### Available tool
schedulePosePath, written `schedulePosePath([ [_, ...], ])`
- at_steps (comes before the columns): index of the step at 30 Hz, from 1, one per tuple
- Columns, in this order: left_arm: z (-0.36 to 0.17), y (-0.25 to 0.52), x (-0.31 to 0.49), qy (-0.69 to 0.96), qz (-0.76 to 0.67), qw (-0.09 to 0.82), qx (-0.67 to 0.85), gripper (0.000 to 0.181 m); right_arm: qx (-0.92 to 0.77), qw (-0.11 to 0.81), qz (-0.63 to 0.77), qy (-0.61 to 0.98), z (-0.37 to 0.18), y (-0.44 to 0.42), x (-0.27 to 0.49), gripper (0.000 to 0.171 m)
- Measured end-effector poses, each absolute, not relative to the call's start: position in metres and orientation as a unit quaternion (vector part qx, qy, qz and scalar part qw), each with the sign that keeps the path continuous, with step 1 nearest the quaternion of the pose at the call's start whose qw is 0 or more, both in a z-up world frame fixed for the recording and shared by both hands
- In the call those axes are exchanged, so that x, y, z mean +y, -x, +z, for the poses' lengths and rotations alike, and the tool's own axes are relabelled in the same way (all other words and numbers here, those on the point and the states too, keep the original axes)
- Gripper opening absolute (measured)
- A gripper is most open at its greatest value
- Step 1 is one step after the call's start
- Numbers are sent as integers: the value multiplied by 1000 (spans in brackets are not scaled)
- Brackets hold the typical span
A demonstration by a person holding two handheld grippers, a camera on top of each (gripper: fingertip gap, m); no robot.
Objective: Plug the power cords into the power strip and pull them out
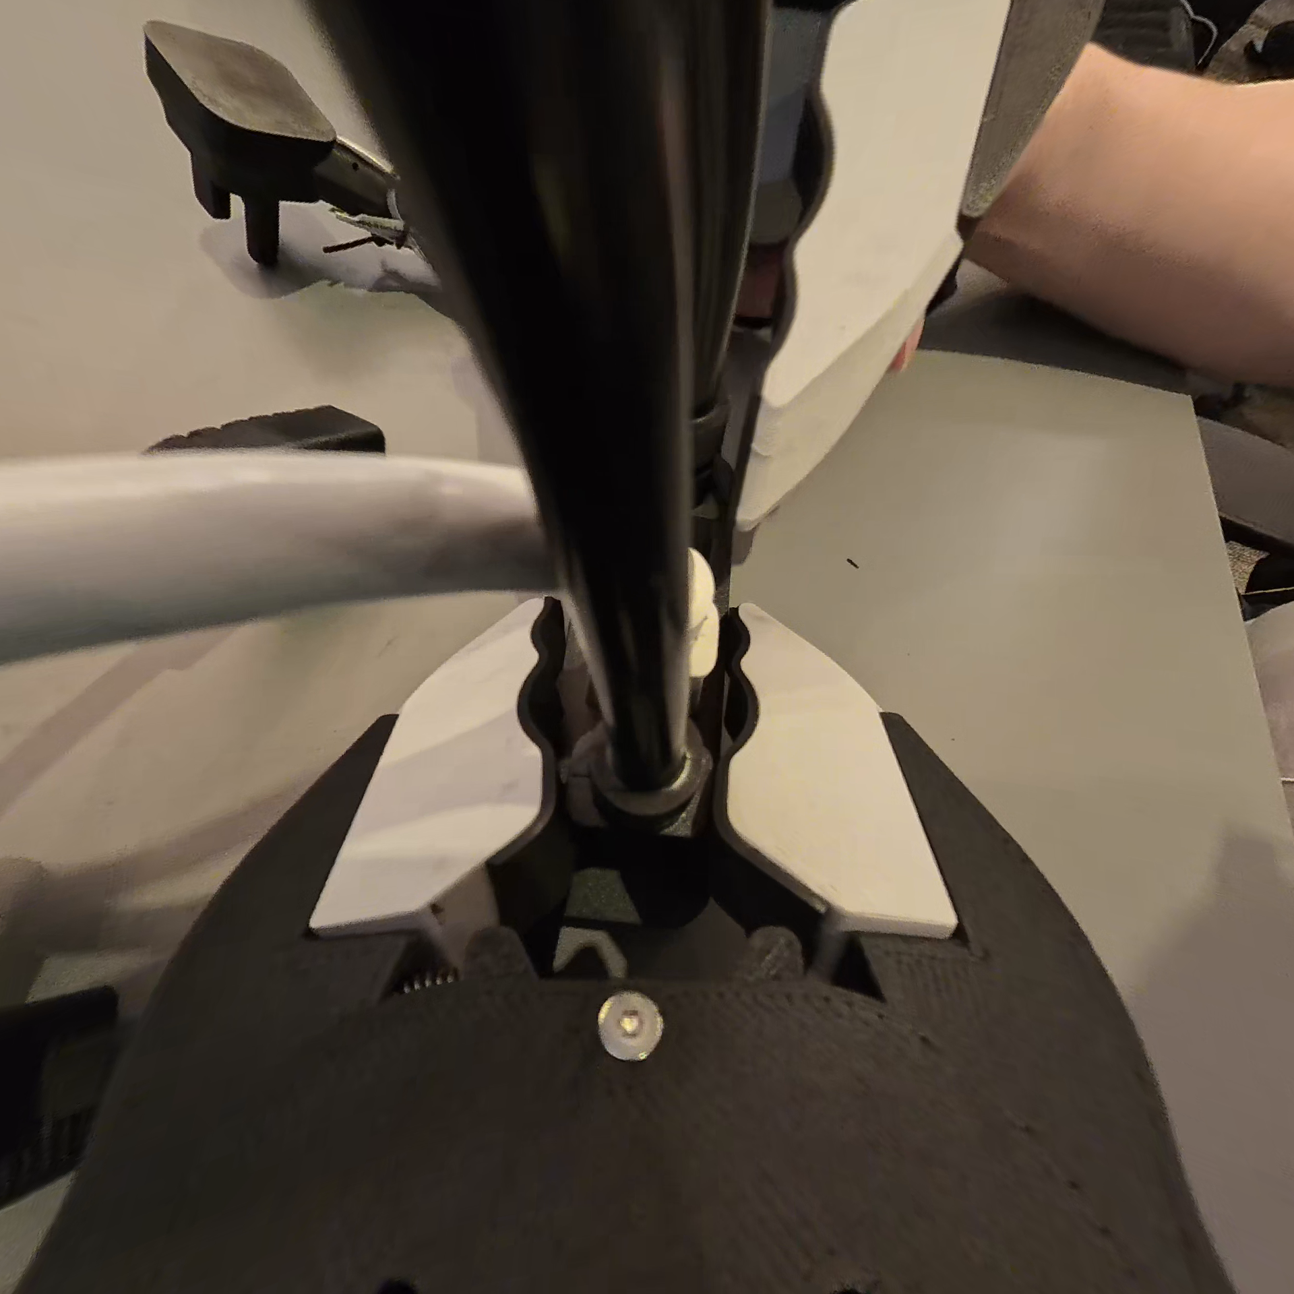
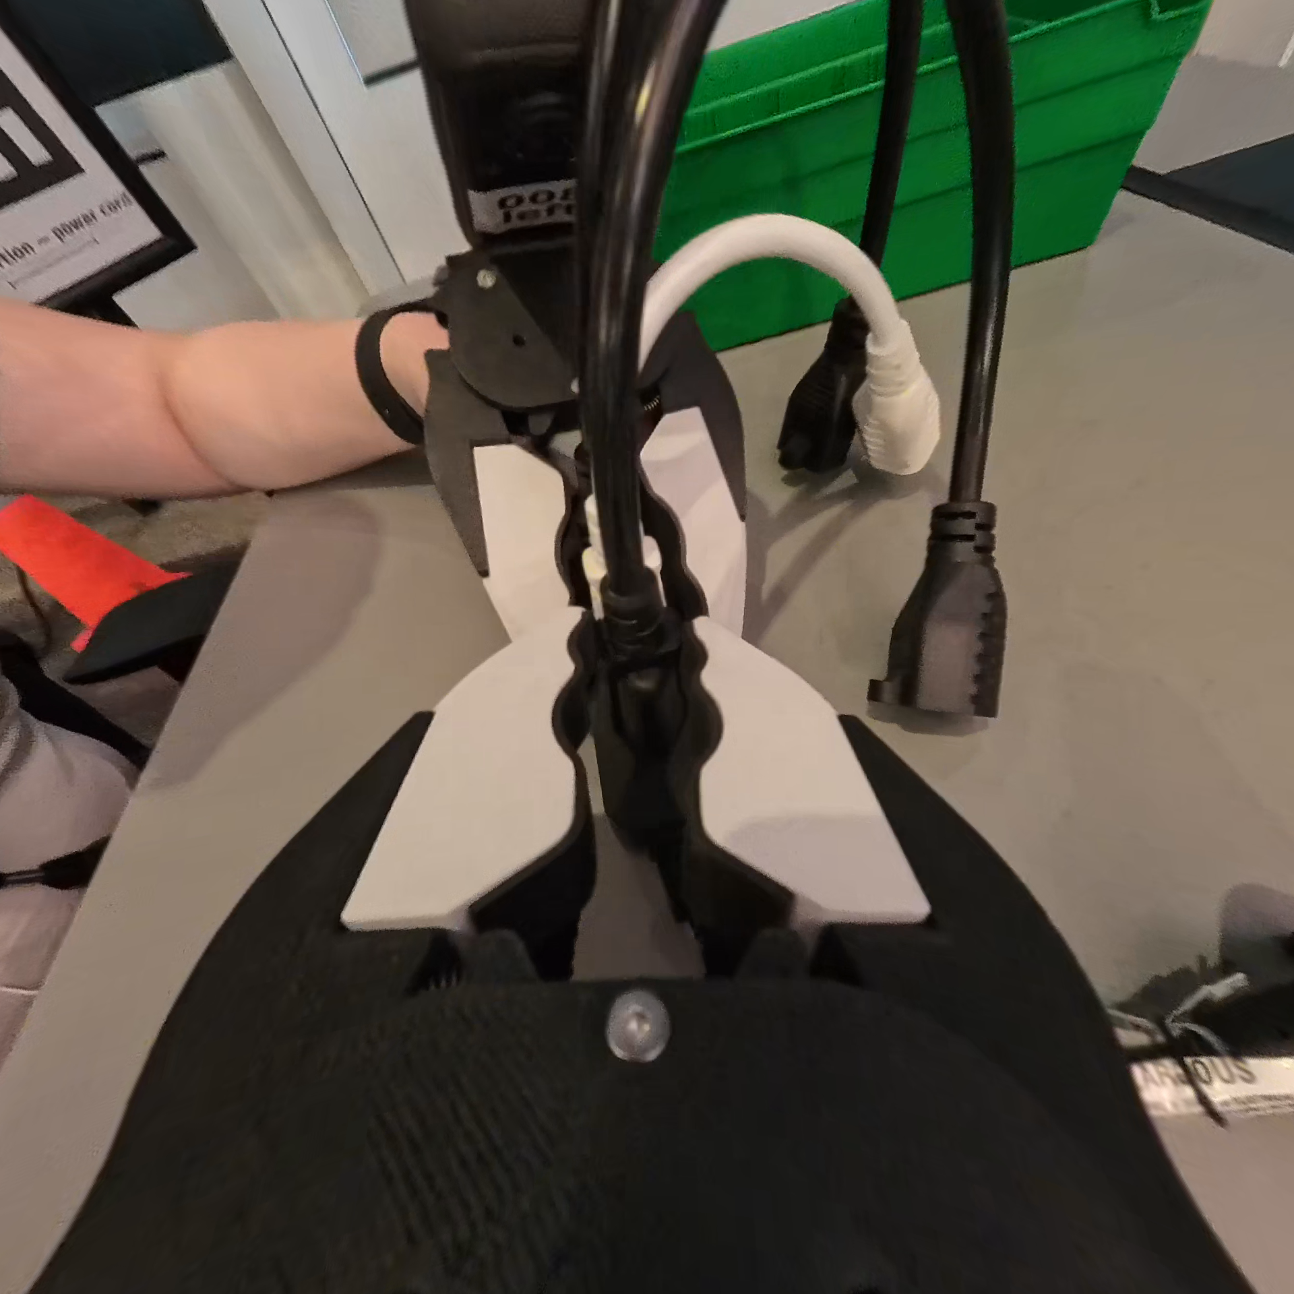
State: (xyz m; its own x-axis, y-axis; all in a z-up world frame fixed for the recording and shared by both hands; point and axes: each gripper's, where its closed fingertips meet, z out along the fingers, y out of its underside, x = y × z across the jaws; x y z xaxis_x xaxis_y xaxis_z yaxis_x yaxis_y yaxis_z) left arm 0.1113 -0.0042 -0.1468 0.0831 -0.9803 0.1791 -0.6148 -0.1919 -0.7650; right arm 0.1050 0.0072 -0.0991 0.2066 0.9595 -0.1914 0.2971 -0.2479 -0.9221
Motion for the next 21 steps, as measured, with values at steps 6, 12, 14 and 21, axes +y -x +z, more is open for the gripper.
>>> schedulePosePath([
  [6, -146, -111, -4, 690, -356, 256, 575, 43, -511, 434, 358, 650, -106, -109, 5, 20],
  [12, -145, -112, -4, 690, -362, 253, 574, 43, -491, 412, 398, 657, -106, -109, 6, 19],
  [14, -145, -112, -5, 690, -362, 253, 574, 43, -503, 424, 382, 649, -105, -109, 6, 19],
  [21, -145, -112, -4, 692, -364, 253, 570, 43, -505, 470, 332, 644, -104, -110, 7, 19],
])
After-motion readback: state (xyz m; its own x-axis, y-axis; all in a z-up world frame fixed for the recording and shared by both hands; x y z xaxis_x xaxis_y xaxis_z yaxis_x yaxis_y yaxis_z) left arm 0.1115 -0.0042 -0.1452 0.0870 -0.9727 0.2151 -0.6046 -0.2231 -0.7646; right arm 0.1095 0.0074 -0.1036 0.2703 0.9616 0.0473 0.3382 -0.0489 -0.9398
